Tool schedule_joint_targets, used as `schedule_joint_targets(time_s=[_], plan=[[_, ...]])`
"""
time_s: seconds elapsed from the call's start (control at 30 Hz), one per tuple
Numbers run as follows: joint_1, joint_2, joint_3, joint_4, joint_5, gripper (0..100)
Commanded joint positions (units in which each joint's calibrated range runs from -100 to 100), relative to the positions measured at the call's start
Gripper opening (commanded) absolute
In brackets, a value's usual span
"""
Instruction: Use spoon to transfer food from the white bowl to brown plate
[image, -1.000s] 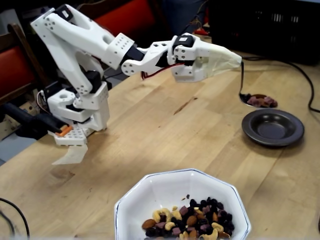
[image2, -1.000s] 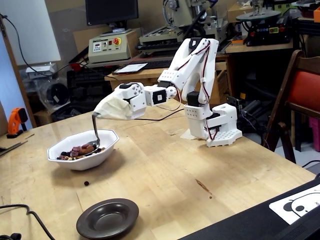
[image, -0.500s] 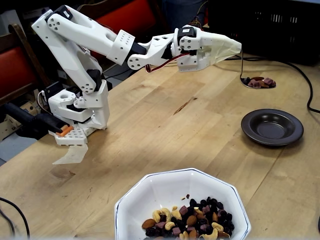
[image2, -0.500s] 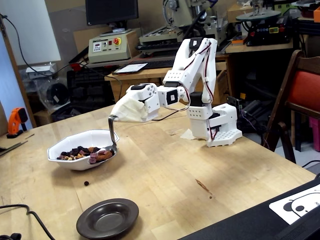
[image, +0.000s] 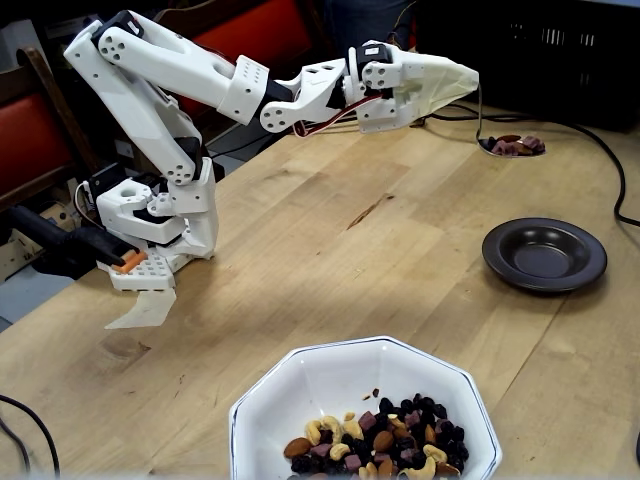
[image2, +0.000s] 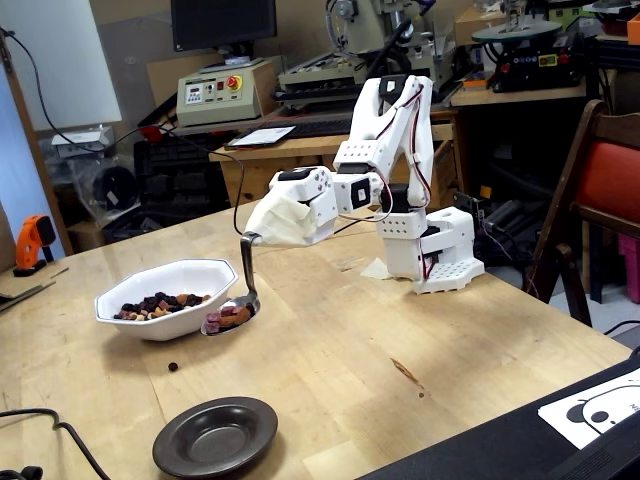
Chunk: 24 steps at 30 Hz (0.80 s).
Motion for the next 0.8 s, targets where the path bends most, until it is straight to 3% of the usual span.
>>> schedule_joint_targets(time_s=[0.0, 0.77], plan=[[-0.42, 1.05, -4.16, -0.58, 0.29, 2], [0.24, 13.81, -13.01, -0.82, 0.29, 2]])
